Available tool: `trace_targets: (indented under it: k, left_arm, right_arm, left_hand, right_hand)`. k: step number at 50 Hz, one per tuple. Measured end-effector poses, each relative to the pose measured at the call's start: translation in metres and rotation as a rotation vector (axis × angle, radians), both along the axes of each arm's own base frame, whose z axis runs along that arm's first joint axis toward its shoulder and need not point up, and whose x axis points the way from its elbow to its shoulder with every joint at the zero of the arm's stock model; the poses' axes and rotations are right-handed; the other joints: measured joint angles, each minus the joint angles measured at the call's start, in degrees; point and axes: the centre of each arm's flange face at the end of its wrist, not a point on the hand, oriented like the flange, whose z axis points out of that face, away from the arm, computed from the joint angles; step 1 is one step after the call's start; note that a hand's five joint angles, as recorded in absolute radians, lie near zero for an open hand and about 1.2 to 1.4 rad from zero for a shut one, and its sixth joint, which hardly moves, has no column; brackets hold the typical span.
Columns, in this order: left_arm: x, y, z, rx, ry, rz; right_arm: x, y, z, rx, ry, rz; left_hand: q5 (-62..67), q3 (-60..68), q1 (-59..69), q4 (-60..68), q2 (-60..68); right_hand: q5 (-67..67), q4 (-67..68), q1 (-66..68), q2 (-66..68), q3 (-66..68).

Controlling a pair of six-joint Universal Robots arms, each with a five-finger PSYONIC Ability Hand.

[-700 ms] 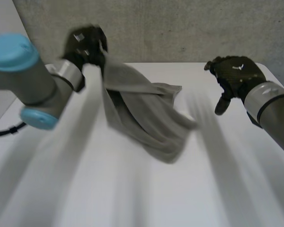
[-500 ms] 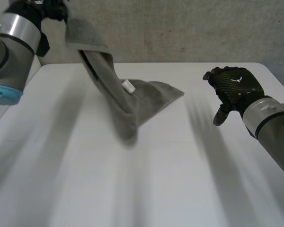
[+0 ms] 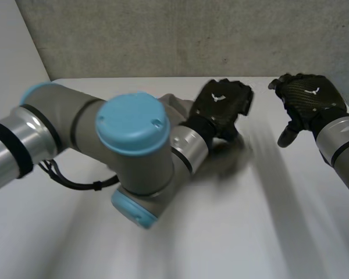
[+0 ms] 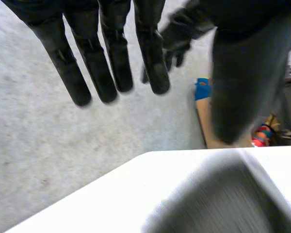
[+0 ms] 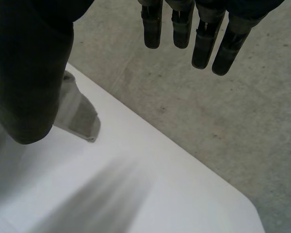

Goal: Fold the towel.

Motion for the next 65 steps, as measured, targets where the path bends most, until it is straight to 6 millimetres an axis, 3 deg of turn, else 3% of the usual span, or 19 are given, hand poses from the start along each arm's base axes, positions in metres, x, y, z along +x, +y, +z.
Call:
trace_targets:
  k: [4, 8, 15, 21, 26, 30, 37, 45, 52, 65]
  left_arm:
    - [0.001, 0.008, 0.006, -0.003, -0.001, -0.013]
    - [0.008, 0.007, 0.019, -0.014, 0.011, -0.001]
    - [0.047, -0.031, 0.041, -0.033, 0.029, 0.123]
    - [0.080, -0.064, 0.038, -0.020, 0.014, 0.230]
    - [0.096, -0.079, 0.023, 0.012, -0.015, 0.281]
    - [0.099, -0.088, 0.000, 0.052, -0.052, 0.298]
    - [0.093, -0.099, -0.038, 0.054, -0.134, 0.301]
    - [0.080, -0.118, -0.078, -0.140, -0.347, 0.294]
    - [0.073, -0.134, -0.099, -0.267, -0.468, 0.294]
    - [0.067, -0.151, -0.115, -0.291, -0.477, 0.303]
  right_arm:
    - [-0.002, -0.001, 0.004, -0.012, -0.002, -0.005]
    - [-0.002, -0.001, 0.004, -0.013, -0.002, -0.003]
    - [0.003, 0.000, -0.001, 0.007, -0.003, 0.012]
    - [0.008, 0.002, -0.013, 0.051, 0.006, 0.028]
    - [0.018, 0.009, -0.030, 0.115, 0.024, 0.059]
    - [0.023, 0.013, -0.051, 0.183, 0.041, 0.071]
    - [0.025, 0.015, -0.082, 0.280, 0.064, 0.072]
    - [0.025, 0.012, -0.111, 0.352, 0.086, 0.071]
    - [0.025, 0.005, -0.120, 0.341, 0.078, 0.069]
    - [0.025, -0.001, -0.131, 0.345, 0.077, 0.065]
  left_hand:
    - [-13.19, -12.04, -12.03, -12.84, -11.92]
    - [-18.31, -16.85, -16.17, -17.28, -16.65]
    - [-18.98, -17.28, -16.37, -17.73, -17.08]
    - [-19.03, -17.28, -16.37, -17.73, -17.15]
    - [-19.08, -17.28, -16.37, -17.73, -17.18]
    - [-19.10, -17.28, -16.37, -17.73, -17.24]
    - [-19.15, -17.28, -16.37, -17.73, -17.24]
    - [-19.22, -17.28, -16.37, -17.73, -17.25]
    - [-19.10, -17.28, -16.37, -17.73, -17.25]
    - [-14.93, -16.85, -15.32, -17.16, -16.05]
  right_hand:
    - [0.00, 0.00, 0.00, 0.00, 0.00]
    - [0.00, 0.00, 0.00, 0.00, 0.00]
    - [0.00, 0.00, 0.00, 0.00, 0.00]
    - [0.00, 0.00, 0.00, 0.00, 0.00]
    - [0.00, 0.00, 0.00, 0.00, 0.00]
    - [0.00, 0.00, 0.03, 0.01, 0.00]
    - [0.14, 0.08, 0.30, 0.15, 0.12]
    - [14.63, 12.71, 13.56, 13.23, 13.21]
    - [25.73, 24.45, 25.22, 24.93, 25.12]
    - [34.18, 33.12, 34.26, 34.08, 33.58]
